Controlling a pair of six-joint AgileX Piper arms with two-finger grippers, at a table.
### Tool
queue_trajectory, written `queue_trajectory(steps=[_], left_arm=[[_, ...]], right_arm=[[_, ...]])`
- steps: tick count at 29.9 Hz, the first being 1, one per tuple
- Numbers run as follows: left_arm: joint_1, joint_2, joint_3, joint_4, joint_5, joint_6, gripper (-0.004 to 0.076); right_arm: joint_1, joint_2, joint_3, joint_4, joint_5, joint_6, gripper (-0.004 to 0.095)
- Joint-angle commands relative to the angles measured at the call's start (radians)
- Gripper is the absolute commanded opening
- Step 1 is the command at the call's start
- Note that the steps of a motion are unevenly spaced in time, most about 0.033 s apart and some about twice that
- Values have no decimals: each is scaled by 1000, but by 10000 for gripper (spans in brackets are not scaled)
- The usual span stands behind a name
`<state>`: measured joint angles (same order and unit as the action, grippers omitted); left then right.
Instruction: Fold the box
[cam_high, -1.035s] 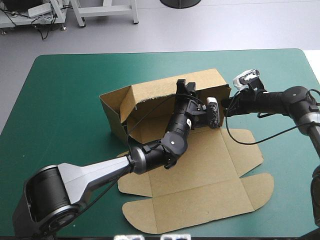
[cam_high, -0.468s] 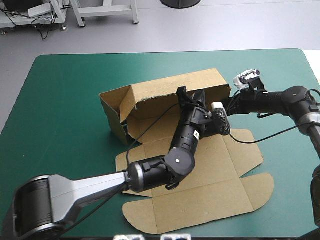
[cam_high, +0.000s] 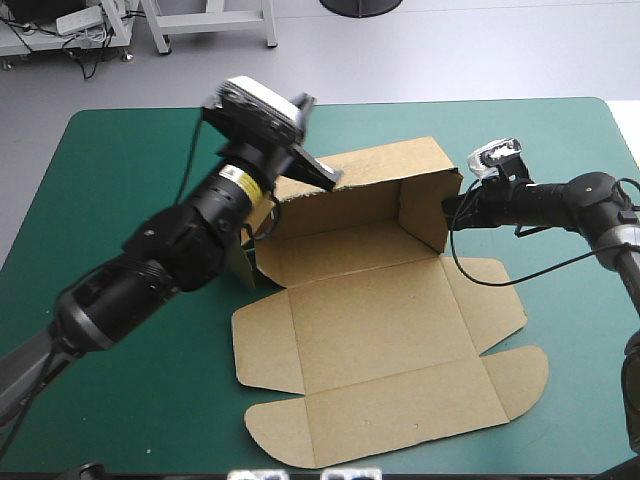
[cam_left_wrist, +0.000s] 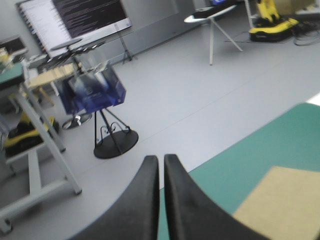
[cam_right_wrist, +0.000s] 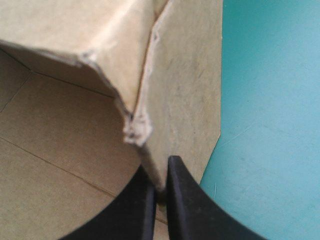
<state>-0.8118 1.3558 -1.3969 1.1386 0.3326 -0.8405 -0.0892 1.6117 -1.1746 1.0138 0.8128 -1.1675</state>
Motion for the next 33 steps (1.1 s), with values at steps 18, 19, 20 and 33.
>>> queue_trajectory(steps=[18,19,20,33], left_arm=[[971,-44,-32,-1799,415,1263,17],[1005,-35,-32,-1805,444,1263,17],[1036,-23,-32,-1809,482,1263,17],[1213,7,50,-1806,647,1364,15]], right_arm=[[1,-193,-24,-3,99,247,2],[1,-208,-24,-28,111,283,2],[1,-233,-24,-55,128,323,2],[1,-356,-33,-267,335,662,2]])
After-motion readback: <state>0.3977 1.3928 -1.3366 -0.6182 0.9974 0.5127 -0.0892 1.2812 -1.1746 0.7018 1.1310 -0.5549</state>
